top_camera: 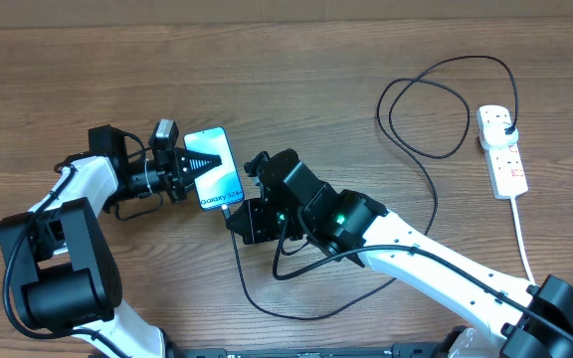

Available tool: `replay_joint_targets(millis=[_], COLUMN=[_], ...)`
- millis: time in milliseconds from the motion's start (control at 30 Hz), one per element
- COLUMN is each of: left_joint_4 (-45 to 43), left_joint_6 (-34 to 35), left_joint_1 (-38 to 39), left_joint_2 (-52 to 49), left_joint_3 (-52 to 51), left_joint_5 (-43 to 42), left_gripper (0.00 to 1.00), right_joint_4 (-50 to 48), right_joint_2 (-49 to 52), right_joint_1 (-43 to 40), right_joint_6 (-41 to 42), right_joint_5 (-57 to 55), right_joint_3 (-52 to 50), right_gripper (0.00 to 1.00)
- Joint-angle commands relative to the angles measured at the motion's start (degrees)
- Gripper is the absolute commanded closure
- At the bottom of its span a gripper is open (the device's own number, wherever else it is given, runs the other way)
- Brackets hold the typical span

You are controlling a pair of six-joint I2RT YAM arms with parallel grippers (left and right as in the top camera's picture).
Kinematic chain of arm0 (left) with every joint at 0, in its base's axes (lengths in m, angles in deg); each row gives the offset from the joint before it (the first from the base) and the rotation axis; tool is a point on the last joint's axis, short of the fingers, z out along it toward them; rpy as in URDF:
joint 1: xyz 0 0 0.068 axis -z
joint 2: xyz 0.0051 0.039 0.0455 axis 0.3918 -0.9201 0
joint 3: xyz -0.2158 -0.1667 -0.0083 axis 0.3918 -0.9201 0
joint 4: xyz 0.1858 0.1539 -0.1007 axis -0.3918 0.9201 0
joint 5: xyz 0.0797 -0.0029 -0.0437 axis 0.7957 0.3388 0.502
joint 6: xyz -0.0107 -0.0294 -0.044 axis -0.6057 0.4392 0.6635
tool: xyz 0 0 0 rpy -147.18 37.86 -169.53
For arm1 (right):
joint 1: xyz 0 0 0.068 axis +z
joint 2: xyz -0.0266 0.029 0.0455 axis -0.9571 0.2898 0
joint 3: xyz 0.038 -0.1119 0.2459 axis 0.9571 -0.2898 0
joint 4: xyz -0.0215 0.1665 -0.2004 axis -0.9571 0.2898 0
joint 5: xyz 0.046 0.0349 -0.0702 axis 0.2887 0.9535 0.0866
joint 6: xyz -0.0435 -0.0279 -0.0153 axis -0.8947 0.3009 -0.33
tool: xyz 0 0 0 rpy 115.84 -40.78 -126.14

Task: Plug charger to phone and switch on socket
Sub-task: 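Push the USB-C plug into the phone's bottom port with right gripper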

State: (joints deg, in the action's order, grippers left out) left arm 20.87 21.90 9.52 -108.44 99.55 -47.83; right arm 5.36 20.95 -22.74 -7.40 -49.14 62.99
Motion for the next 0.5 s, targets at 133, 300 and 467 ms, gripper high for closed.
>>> replay_joint_targets(millis=[133,300,467], left_joint_4=[0.02,0.09,1.62], left_joint_6=[-4.33,-4.2,-3.8], left_joint_1=[0.26,1.95,3.98], left_joint_2=[1.42,1.42,1.42], left_joint_3=[0.13,0.13,0.13], left_joint_5=[-2.82,-2.82,-2.82], left_gripper=[0.96,0.96,0.96], right_joint_4=[-1.86,-3.19,-3.23], right_joint_2=[-0.07,-0.02,-0.02], right_joint_1=[0.09,0.09,0.09], right_joint_6=[0.35,0.35,0.35], right_joint_5=[-5.22,-6.99,-8.07], right_joint_3=[-0.04,-0.04,-0.04], right_gripper=[0.96,0.96,0.96])
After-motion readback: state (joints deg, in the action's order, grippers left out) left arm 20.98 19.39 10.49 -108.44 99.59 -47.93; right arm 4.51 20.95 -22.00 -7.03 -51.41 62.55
